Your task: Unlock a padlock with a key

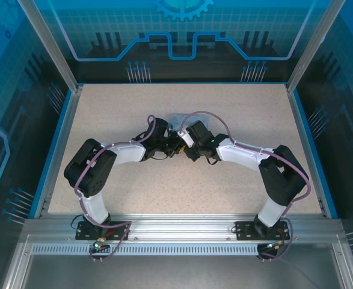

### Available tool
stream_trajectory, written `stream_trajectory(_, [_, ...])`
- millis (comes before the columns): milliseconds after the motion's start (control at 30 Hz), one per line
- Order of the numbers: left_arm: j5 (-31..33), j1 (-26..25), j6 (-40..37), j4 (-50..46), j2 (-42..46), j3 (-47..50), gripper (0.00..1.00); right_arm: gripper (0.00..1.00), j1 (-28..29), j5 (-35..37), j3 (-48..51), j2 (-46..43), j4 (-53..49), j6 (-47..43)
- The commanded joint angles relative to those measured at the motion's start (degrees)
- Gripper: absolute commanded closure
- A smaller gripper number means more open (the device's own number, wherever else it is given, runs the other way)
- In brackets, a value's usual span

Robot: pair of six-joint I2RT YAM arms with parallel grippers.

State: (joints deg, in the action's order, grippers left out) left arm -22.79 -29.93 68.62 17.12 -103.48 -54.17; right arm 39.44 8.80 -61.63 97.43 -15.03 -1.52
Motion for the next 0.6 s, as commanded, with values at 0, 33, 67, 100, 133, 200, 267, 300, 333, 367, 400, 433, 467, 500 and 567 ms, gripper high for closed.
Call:
stream_trajectory(0, [-2.8, -0.2, -0.1, 1.8, 1.2, -1.7, 1.00, 1.00, -0.3, -4.8, -1.3, 0.4, -0.7, 1.6])
stream_trajectory(33, [-2.8, -0.2, -0.2, 2.0, 1.2, -1.6, 1.00, 1.00, -0.9, -7.5, -1.2, 0.0, -0.7, 2.3])
stream_trajectory(67, [-2.8, -0.2, -0.1, 2.2, 1.1, -1.5, 1.00, 1.00, -1.7, -10.3, -1.1, -0.4, -0.7, 3.2])
stream_trajectory(100, [-2.7, -0.2, -0.1, 2.4, 1.1, -1.4, 1.00, 1.00, -2.6, -13.4, -0.9, -0.9, -0.3, 4.1])
stream_trajectory(133, [-2.7, -0.2, -0.2, 2.6, 1.1, -1.3, 1.00, 1.00, -3.7, -17.6, -0.6, -1.4, 0.2, 5.3])
stream_trajectory(200, [-2.5, -0.2, -0.2, 3.2, 0.9, -1.0, 1.00, 1.00, -6.0, -25.4, 0.1, -2.3, 1.7, 8.1])
stream_trajectory(267, [-2.5, -0.2, 0.0, 3.7, 0.8, -0.7, 1.00, 1.00, -8.7, -33.4, 0.9, -2.7, 3.8, 11.5])
stream_trajectory(300, [-2.4, -0.2, -0.1, 3.9, 0.8, -0.6, 1.00, 1.00, -9.9, -36.7, 1.2, -2.6, 4.9, 13.1])
stream_trajectory(333, [-2.4, -0.2, 0.0, 4.1, 0.7, -0.5, 1.00, 1.00, -11.1, -40.4, 1.5, -2.4, 6.1, 14.8])
stream_trajectory(367, [-2.4, -0.1, 0.1, 4.2, 0.6, -0.4, 1.00, 1.00, -12.2, -43.7, 1.8, -2.0, 7.3, 16.7])
stream_trajectory(400, [-2.4, -0.2, 0.1, 4.3, 0.5, -0.4, 1.00, 1.00, -13.0, -46.3, 2.0, -1.6, 8.4, 18.0])
stream_trajectory(433, [-2.4, -0.2, 0.0, 4.4, 0.5, -0.4, 1.00, 1.00, -13.9, -49.3, 2.1, -1.0, 9.6, 19.4])
stream_trajectory(467, [-2.2, -0.2, 0.0, 4.5, 0.5, -0.3, 1.00, 1.00, -14.7, -51.1, 2.4, -0.4, 10.9, 21.2])
stream_trajectory(500, [-2.2, -0.2, 0.1, 4.7, 0.5, -0.3, 1.00, 1.00, -15.3, -52.6, 2.7, -0.1, 12.3, 22.5])
stream_trajectory(567, [-2.2, -0.2, 0.1, 4.7, 0.5, -0.2, 1.00, 1.00, -16.5, -54.5, 3.6, 0.3, 14.3, 24.3])
